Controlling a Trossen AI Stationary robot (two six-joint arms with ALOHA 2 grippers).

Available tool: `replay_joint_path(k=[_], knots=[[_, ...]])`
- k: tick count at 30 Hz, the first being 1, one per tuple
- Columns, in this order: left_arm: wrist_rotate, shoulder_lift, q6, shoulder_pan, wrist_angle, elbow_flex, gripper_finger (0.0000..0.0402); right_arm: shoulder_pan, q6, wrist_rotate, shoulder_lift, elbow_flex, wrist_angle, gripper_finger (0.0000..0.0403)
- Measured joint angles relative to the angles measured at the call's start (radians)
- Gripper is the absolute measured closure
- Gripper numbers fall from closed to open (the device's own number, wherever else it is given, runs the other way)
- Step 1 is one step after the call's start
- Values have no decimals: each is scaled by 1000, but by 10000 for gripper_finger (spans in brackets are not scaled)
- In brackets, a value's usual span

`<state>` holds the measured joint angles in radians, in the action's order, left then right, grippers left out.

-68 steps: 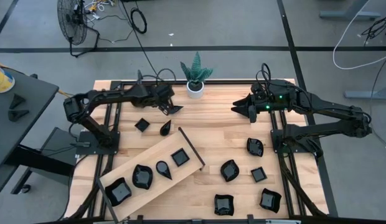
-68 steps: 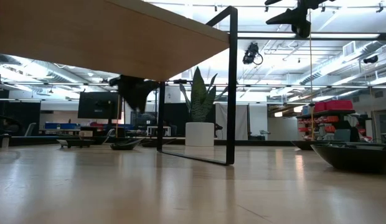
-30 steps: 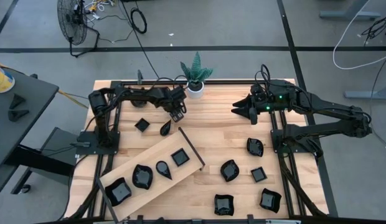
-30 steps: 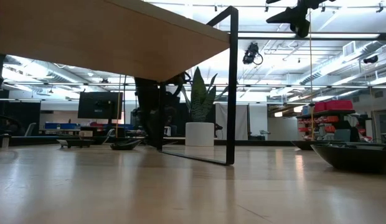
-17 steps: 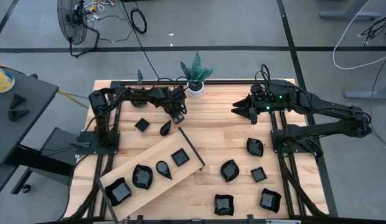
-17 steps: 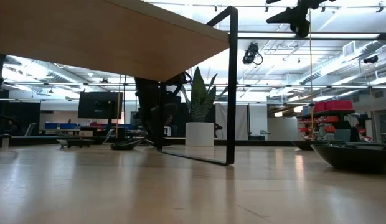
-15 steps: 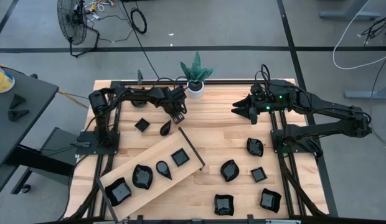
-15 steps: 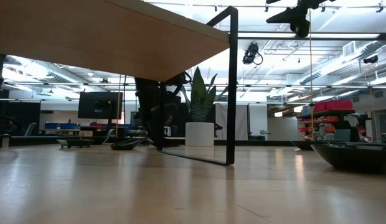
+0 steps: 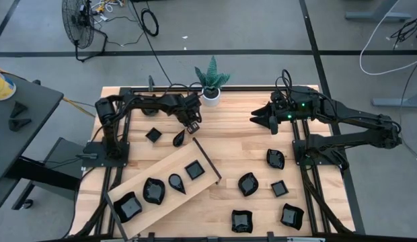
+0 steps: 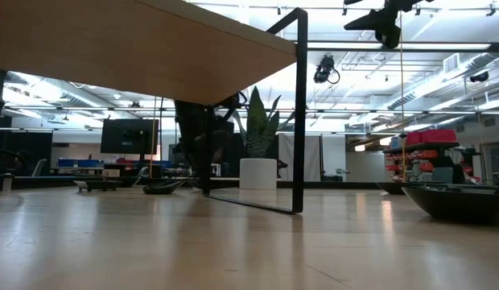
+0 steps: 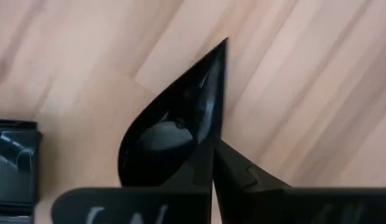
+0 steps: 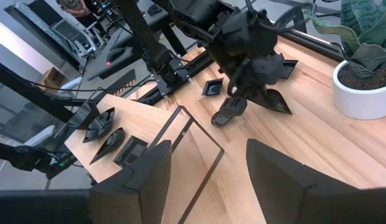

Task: Pick & Place Mini shaped plates
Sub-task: Stack the black drop shaped plate on top of the black drop shaped plate on the shelf

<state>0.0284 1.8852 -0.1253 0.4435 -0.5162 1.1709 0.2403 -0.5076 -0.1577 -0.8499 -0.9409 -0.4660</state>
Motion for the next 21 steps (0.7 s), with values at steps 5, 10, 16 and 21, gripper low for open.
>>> replay_joint_path(k=[5, 10, 16, 21], knots=[[4, -60, -1, 3, 3, 0, 393, 0, 0, 0, 0, 0, 0, 193], [12, -83, 11, 3, -1, 2, 372, 0, 0, 0, 0, 0, 0, 193], [22, -59, 6, 0, -5, 1, 324, 0, 0, 0, 0, 0, 0, 193], [49, -46, -1, 0, 5, 1, 271, 0, 0, 0, 0, 0, 0, 193]])
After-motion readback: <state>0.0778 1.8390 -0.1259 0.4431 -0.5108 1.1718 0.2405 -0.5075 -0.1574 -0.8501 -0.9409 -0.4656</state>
